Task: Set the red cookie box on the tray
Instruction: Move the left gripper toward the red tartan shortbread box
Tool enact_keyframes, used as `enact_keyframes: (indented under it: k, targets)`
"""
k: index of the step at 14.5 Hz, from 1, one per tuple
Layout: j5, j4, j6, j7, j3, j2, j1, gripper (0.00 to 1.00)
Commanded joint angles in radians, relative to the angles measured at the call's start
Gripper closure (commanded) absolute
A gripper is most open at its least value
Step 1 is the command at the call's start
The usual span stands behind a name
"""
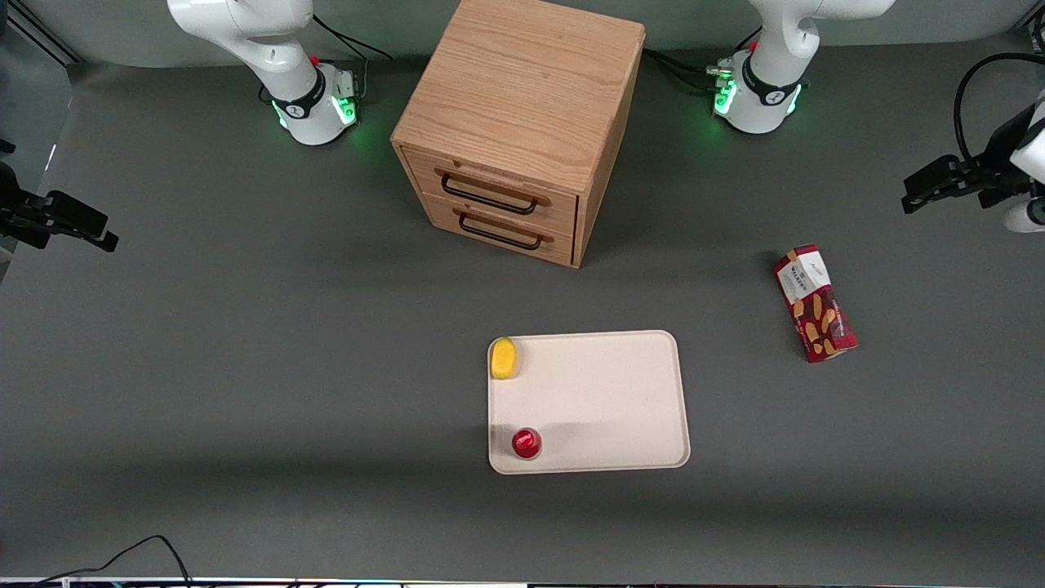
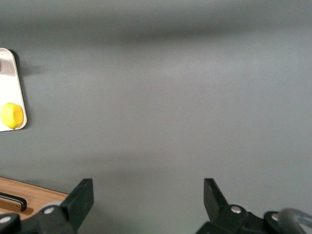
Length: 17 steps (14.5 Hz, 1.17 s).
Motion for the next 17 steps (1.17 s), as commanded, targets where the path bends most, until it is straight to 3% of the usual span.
enact_keyframes:
  k: [1, 6, 9, 15, 17]
  targets:
    - [0.012, 0.045, -0.044, 0.019, 0.007, 0.024, -0.013, 0.00]
    - [0.005, 0.033, -0.076, 0.061, 0.013, 0.032, -0.009, 0.00]
    - [0.003, -0.109, -0.023, 0.063, 0.019, -0.009, -0.002, 0.00]
    - [-0.006, -0.565, 0.483, 0.062, 0.108, -0.069, 0.003, 0.00]
    - [-0.059, -0.672, 0.666, 0.059, 0.137, -0.027, 0.003, 0.00]
